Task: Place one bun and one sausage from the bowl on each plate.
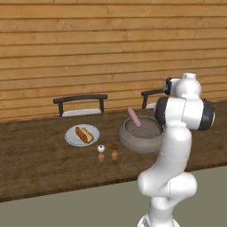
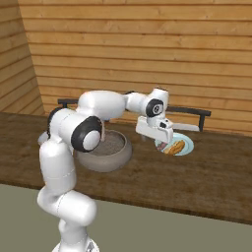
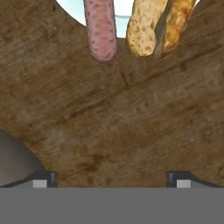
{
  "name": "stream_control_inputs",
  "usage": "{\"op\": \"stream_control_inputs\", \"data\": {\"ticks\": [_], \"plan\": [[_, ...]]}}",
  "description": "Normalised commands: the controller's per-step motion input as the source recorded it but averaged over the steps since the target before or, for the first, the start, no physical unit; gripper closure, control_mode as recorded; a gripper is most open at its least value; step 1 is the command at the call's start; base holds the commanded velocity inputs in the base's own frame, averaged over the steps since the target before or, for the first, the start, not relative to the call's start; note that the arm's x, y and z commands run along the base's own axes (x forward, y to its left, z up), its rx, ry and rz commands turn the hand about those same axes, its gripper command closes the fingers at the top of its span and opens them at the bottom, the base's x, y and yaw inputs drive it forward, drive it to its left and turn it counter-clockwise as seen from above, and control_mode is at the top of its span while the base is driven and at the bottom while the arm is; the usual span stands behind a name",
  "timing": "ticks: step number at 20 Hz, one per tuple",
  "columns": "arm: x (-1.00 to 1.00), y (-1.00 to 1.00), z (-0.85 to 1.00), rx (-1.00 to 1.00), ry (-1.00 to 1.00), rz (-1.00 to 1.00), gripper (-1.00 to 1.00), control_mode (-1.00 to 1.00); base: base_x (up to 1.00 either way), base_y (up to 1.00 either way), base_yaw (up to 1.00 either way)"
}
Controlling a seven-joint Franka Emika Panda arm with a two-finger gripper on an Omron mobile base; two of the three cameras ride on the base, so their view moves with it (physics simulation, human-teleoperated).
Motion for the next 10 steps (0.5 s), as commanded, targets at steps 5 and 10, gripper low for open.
{"op": "stream_control_inputs", "data": {"ticks": [5, 10], "plan": [[-0.76, 0.54, 0.13, 0.00, -0.08, -0.01, -1.00, -1.00, 0.00, 0.00, 0.00], [-0.61, 0.80, 0.11, -0.01, -0.02, 0.00, -1.00, -1.00, 0.00, 0.00, 0.00]]}}
